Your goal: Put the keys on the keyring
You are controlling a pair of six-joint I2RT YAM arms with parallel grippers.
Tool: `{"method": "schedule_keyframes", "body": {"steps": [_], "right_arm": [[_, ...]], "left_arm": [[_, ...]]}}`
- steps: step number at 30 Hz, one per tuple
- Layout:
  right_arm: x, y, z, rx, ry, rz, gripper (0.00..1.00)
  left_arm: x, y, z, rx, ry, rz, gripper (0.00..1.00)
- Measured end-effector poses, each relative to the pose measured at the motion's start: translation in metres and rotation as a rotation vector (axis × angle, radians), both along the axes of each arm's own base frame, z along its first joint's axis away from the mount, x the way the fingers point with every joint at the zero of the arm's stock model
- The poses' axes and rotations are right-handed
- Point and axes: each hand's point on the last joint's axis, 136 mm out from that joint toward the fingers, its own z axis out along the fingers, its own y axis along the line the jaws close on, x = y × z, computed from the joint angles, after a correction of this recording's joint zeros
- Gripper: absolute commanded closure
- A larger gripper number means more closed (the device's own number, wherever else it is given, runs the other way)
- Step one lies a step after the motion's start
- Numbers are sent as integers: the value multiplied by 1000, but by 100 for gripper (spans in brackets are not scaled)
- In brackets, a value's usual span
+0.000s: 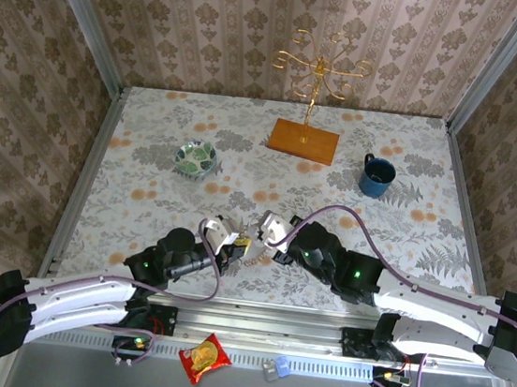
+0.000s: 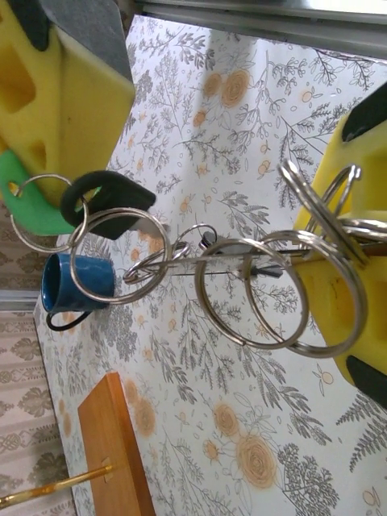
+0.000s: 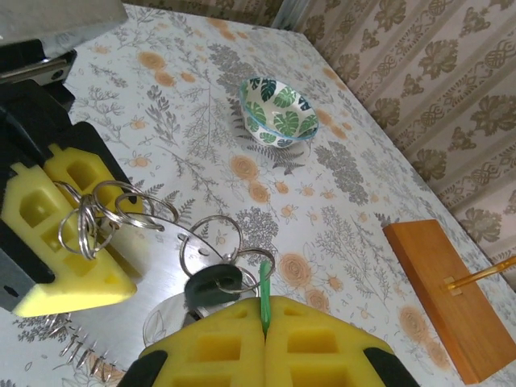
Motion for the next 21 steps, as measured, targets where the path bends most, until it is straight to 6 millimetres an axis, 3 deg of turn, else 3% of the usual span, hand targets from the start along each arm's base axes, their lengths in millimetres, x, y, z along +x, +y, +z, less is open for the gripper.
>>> {"method": "schedule_keyframes", "body": {"steps": [5, 12, 21], "right_arm": [[-1, -1, 1, -30, 0, 7, 100], [-3, -3, -3, -60, 8, 17, 100], [-3, 0, 5, -77, -7, 39, 100]], "left_arm": [[-1, -2, 0, -19, -16, -15, 100], [-3, -1, -3, -20, -32, -21, 77], [-3, 0, -6, -10, -37, -20, 64]]}}
